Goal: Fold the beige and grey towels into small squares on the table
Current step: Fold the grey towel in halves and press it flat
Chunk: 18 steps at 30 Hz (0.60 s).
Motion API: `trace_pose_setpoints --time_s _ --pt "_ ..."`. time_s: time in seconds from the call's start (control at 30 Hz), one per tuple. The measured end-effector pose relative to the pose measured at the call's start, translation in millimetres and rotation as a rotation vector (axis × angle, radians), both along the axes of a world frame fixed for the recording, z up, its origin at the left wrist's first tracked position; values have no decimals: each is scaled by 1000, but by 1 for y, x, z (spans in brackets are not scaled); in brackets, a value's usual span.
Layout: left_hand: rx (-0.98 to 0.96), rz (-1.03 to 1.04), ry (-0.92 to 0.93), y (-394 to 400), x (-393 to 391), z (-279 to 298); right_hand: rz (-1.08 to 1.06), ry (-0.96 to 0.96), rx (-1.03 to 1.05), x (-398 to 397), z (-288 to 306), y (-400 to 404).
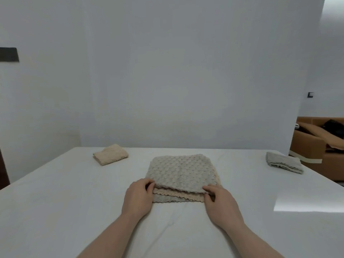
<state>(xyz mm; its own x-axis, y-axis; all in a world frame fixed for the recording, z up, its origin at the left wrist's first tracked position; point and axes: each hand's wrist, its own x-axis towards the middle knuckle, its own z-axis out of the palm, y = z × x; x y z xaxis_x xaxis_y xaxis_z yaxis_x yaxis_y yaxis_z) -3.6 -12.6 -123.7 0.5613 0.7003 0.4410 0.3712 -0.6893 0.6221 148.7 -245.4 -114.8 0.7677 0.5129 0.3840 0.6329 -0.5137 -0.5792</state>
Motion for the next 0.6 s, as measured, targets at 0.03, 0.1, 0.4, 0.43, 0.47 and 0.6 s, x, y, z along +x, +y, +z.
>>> trace_pose_setpoints --time_s 0.03,0.1,0.4,0.43,0.47,0.6 --pt "14 1 15 0 0 0 -5 10 13 1 -1 0" --pt "31 8 26 -1 1 -1 -15 26 40 3 -3 0" --pt "-72 107 -129 3 -3 6 -69 -112 149 6 -2 2" --pt "-79 122 -157 2 -4 7 -76 -143 150 5 -2 2" --pt "-86 127 -191 1 -5 9 -85 -169 155 4 -1 1" --pt "-127 77 -322 -7 -9 14 -112 -190 192 -3 2 -1"
